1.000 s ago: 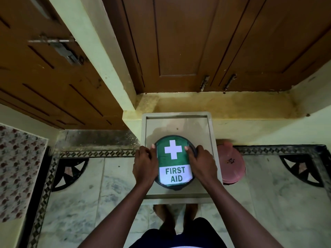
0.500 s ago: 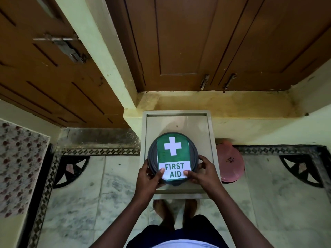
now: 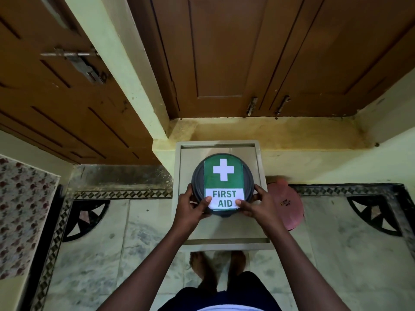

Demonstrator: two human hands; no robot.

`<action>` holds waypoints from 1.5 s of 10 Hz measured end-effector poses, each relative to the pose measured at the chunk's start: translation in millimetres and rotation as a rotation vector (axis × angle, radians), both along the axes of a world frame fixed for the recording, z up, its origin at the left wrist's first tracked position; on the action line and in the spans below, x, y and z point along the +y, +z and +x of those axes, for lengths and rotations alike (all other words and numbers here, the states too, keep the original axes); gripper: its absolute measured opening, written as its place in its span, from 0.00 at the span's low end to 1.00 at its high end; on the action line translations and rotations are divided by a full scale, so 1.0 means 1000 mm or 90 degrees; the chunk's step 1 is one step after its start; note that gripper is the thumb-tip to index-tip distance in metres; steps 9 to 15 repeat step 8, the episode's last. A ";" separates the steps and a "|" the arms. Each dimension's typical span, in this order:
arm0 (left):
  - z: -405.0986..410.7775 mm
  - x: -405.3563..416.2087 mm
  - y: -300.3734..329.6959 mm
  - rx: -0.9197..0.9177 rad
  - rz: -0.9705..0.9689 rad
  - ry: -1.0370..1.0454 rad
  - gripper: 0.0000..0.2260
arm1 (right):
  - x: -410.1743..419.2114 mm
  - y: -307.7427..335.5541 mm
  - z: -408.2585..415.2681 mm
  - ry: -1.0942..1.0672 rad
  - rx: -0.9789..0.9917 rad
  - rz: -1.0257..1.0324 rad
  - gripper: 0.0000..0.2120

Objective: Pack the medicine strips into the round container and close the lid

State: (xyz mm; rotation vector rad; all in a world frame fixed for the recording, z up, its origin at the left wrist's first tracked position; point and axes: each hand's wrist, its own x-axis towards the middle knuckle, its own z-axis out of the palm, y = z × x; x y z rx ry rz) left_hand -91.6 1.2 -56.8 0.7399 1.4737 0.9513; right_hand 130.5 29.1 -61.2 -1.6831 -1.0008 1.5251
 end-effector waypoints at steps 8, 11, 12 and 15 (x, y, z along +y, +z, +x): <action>-0.002 -0.010 0.033 0.345 0.230 0.131 0.06 | -0.015 0.044 -0.027 -0.083 -0.266 0.195 0.14; -0.002 -0.010 0.033 0.345 0.230 0.131 0.06 | -0.015 0.044 -0.027 -0.083 -0.266 0.195 0.14; -0.002 -0.010 0.033 0.345 0.230 0.131 0.06 | -0.015 0.044 -0.027 -0.083 -0.266 0.195 0.14; -0.002 -0.010 0.033 0.345 0.230 0.131 0.06 | -0.015 0.044 -0.027 -0.083 -0.266 0.195 0.14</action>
